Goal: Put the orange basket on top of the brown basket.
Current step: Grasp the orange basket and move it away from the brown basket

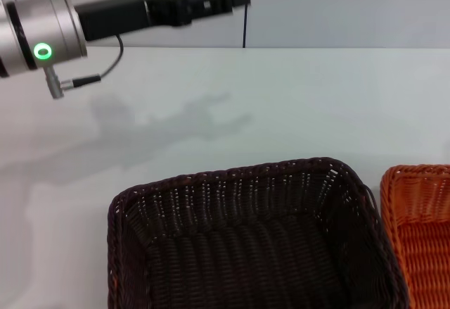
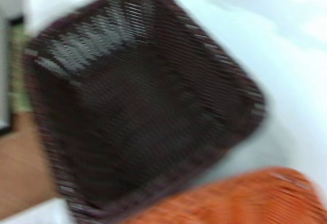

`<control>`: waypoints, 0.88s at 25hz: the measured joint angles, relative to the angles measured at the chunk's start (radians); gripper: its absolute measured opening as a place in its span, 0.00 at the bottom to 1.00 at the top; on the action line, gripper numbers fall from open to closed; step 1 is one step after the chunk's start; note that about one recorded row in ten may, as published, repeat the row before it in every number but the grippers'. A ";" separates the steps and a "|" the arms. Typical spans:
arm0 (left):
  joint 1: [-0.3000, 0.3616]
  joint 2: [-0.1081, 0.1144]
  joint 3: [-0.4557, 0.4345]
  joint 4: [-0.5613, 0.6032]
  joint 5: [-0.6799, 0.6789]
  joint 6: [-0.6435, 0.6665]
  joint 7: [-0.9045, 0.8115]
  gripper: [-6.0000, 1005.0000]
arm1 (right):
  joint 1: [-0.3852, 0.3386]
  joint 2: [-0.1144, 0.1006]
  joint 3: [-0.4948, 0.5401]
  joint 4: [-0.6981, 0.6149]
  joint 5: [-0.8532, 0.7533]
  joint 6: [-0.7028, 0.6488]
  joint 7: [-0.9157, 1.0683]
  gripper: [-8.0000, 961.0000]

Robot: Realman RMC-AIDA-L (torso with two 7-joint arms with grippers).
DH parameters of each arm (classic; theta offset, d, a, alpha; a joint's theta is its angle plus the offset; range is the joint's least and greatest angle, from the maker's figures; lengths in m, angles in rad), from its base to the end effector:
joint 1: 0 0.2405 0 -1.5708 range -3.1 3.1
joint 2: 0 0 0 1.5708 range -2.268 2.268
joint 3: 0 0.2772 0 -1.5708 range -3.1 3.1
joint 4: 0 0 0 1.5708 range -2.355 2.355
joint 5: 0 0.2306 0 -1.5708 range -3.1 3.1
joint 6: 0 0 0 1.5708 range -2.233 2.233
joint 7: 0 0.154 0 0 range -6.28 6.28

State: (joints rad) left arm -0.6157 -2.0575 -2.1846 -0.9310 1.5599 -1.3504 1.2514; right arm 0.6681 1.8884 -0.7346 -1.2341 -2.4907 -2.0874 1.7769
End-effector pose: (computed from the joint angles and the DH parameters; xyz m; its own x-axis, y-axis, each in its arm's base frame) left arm -0.1623 0.4341 0.0375 0.5710 0.3536 0.7409 0.5740 -0.8172 -0.0524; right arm 0.2433 0.3632 0.1329 0.9199 -0.3561 0.1643 -0.3383 -0.9324 -0.1273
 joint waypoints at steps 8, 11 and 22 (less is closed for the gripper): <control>0.010 -0.001 -0.002 0.015 -0.112 0.109 0.080 0.86 | 0.026 -0.009 -0.003 -0.013 -0.169 0.116 -0.041 0.64; 0.007 0.000 -0.002 0.020 -0.115 0.118 0.084 0.86 | 0.025 -0.005 -0.007 -0.020 -0.184 0.147 -0.047 0.64; -0.001 -0.003 0.002 0.023 -0.130 0.126 0.097 0.86 | 0.024 0.029 -0.083 0.091 -0.196 0.336 -0.074 0.64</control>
State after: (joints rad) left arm -0.6171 -2.0605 -2.1823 -0.9079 1.4300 -1.2242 1.3489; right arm 0.6922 1.9171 -0.8181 -1.1427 -2.6867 -1.7518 1.7026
